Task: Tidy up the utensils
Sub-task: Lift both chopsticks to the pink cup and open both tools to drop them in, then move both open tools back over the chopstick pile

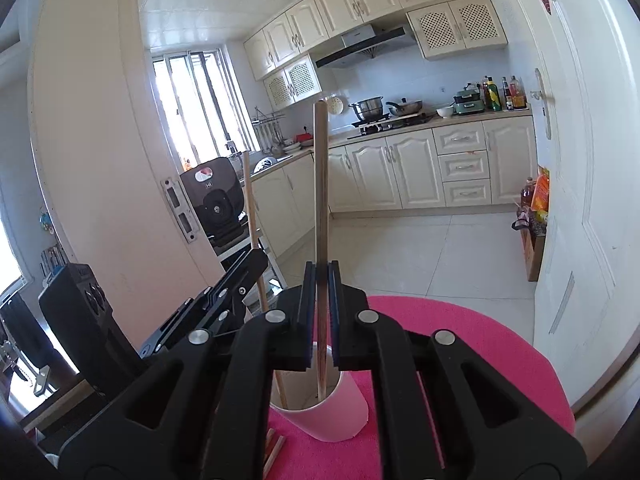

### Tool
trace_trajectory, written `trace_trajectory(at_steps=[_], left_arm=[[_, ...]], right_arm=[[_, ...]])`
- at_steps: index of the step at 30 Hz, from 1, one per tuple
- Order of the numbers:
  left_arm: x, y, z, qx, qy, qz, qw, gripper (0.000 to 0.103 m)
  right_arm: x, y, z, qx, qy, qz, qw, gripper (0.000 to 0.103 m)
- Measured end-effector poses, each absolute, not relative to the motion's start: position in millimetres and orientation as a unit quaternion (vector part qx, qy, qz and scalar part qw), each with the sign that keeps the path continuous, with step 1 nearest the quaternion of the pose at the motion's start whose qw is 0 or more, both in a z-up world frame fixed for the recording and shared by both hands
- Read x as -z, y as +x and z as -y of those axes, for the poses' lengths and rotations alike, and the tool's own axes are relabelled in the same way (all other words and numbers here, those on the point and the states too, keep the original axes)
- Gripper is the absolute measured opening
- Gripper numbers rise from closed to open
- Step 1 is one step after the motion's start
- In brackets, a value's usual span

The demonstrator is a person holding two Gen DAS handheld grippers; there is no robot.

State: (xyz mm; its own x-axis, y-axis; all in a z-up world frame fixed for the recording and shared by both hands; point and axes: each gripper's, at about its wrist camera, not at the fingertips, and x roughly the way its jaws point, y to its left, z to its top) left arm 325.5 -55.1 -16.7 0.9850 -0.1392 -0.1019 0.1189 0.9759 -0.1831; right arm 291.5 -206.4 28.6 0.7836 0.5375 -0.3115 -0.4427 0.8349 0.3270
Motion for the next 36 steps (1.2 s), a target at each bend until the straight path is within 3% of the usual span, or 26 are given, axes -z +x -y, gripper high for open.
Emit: trace_trajectory(at_steps=[4, 6, 11, 15, 18, 21, 23, 25, 30, 32, 36], left_arm=[[18, 322, 52, 0.065, -0.084, -0.07, 0.992, 0.008], [18, 320, 49, 0.067, -0.089, -0.081, 0.99, 0.028], [17, 306, 39, 0.065, -0.093, -0.094, 0.989, 0.036], [11, 290, 32, 0.061, -0.084, -0.11, 0.989, 0.055], [7, 276, 24, 0.062, -0.083, -0.122, 0.987, 0.063], [3, 262, 13, 0.061, -0.088, -0.142, 0.984, 0.067], [4, 252, 3, 0.058, -0.09, -0.164, 0.981, 0.068], [7, 244, -8, 0.055, -0.089, -0.189, 0.976, 0.068], [28, 226, -39, 0.051, -0.097, -0.28, 0.954, 0.068], [42, 224, -49, 0.055, -0.105, -0.332, 0.936, 0.068], [81, 220, -62, 0.063, -0.116, -0.424, 0.896, 0.068]], right_arm=[[-17, 290, 205, -0.251, 0.115, -0.21, 0.938, 0.007], [-12, 288, 205, -0.249, 0.117, -0.214, 0.937, 0.007], [-6, 284, 201, -0.245, 0.115, -0.223, 0.937, 0.007], [-7, 277, 199, -0.237, 0.118, -0.224, 0.938, 0.007], [-10, 271, 198, -0.224, 0.114, -0.226, 0.941, 0.007], [-13, 263, 199, -0.212, 0.115, -0.228, 0.944, 0.012], [-14, 255, 201, -0.205, 0.117, -0.227, 0.945, 0.025], [-13, 246, 202, -0.201, 0.118, -0.231, 0.945, 0.032], [-3, 220, 197, -0.21, 0.106, -0.259, 0.937, 0.034], [6, 214, 190, -0.218, 0.097, -0.285, 0.928, 0.045], [30, 205, 166, -0.236, 0.071, -0.353, 0.903, 0.045]])
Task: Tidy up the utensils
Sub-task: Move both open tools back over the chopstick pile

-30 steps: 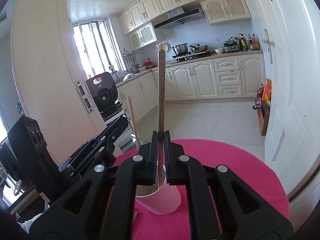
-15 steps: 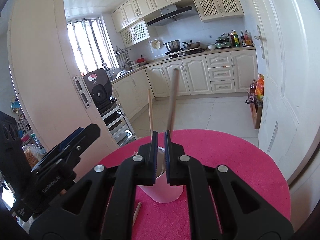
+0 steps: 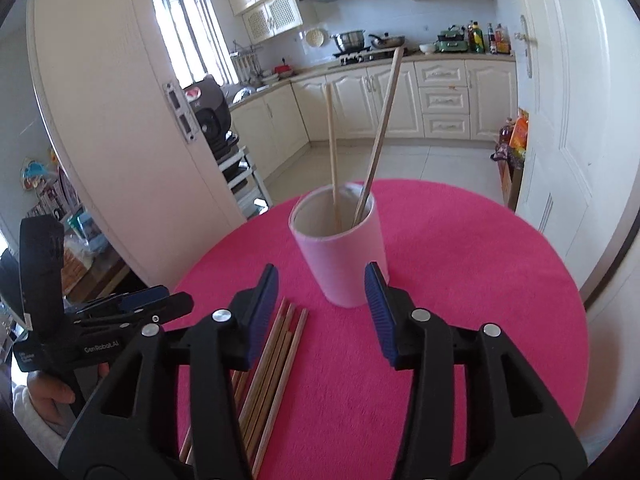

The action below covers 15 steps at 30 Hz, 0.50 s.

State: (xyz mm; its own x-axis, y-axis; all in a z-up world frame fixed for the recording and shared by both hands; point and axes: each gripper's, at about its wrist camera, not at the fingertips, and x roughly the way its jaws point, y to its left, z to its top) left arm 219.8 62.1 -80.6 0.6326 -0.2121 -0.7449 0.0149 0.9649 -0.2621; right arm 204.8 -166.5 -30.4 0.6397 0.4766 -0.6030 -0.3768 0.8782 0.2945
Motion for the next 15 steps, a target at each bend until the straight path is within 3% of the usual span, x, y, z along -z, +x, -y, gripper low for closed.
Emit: trace_trajectory(at_steps=[5, 9, 15], left_arm=[[117, 210, -67, 0.049, -0.098, -0.495, 0.862, 0.068], [132, 203, -71, 0.047, -0.091, -0.525, 0.845, 0.048], [141, 202, -67, 0.052, -0.093, -0.539, 0.835, 0.042]], right_arm=[[69, 203, 145, -0.258, 0.062, -0.444, 0.856, 0.044], [88, 201, 132, -0.268, 0.051, -0.484, 0.832, 0.038], [98, 200, 121, -0.272, 0.035, -0.513, 0.814, 0.035]])
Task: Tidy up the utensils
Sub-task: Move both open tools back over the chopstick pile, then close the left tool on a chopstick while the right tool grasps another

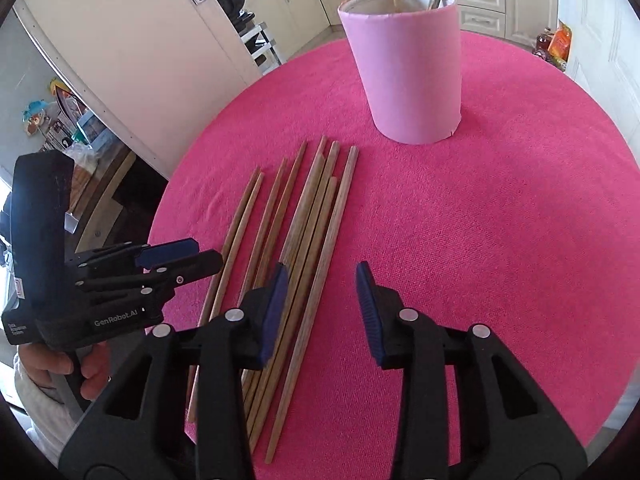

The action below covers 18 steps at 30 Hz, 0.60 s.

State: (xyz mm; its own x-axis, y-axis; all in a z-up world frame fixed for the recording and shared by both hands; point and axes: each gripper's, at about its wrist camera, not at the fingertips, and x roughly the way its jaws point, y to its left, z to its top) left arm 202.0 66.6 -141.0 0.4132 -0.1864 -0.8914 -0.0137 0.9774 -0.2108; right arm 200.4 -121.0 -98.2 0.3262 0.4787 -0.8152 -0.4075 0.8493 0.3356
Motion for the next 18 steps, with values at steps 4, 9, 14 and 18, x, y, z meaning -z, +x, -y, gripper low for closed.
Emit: trace_trajectory(at_steps=[4, 9, 14, 18], left_arm=[[143, 204, -62, 0.044, -0.081, -0.545, 0.833, 0.035], [143, 199, -70, 0.046, -0.091, -0.549, 0.83, 0.027], [143, 199, -67, 0.042, -0.072, -0.552, 0.83, 0.026], [144, 205, -50, 0.031, -0.038, -0.558, 0.828, 0.026]], right_arm=[[102, 202, 117, -0.268, 0.027, -0.521, 0.81, 0.034], [104, 204, 121, -0.267, 0.023, -0.527, 0.807, 0.034], [108, 206, 116, -0.261, 0.013, -0.531, 0.806, 0.034], [111, 207, 109, -0.252, 0.005, -0.536, 0.806, 0.034]])
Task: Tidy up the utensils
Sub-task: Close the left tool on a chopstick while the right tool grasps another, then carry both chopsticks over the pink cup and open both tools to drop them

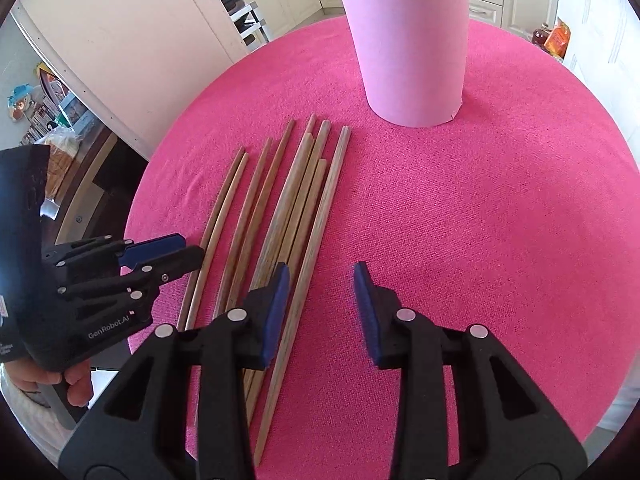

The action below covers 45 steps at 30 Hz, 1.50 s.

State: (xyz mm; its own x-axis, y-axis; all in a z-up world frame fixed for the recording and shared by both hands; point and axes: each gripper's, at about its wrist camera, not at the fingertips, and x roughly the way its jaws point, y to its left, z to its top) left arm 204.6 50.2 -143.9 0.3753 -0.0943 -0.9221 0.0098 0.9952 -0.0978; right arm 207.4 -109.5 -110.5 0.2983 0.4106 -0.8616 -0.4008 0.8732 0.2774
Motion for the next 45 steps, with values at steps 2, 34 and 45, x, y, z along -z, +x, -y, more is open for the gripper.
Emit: trace_trajectory(at_steps=[2, 34, 45], left_arm=[[144, 207, -39, 0.02, -0.005, -0.562, 0.827, 0.024], [69, 187, -51, 0.071, -0.11, -0.406, 0.904, 0.005], [23, 192, -12, 0.113, -0.12, -0.242, 0.956, 0.005]], right_arm=[[112, 208, 106, -0.251, -0.003, -0.538, 0.805, 0.033], [81, 193, 136, -0.3, 0.005, -0.468, 0.832, 0.006], [17, 189, 189, -0.324, 0.091, -0.301, 0.892, 0.006]])
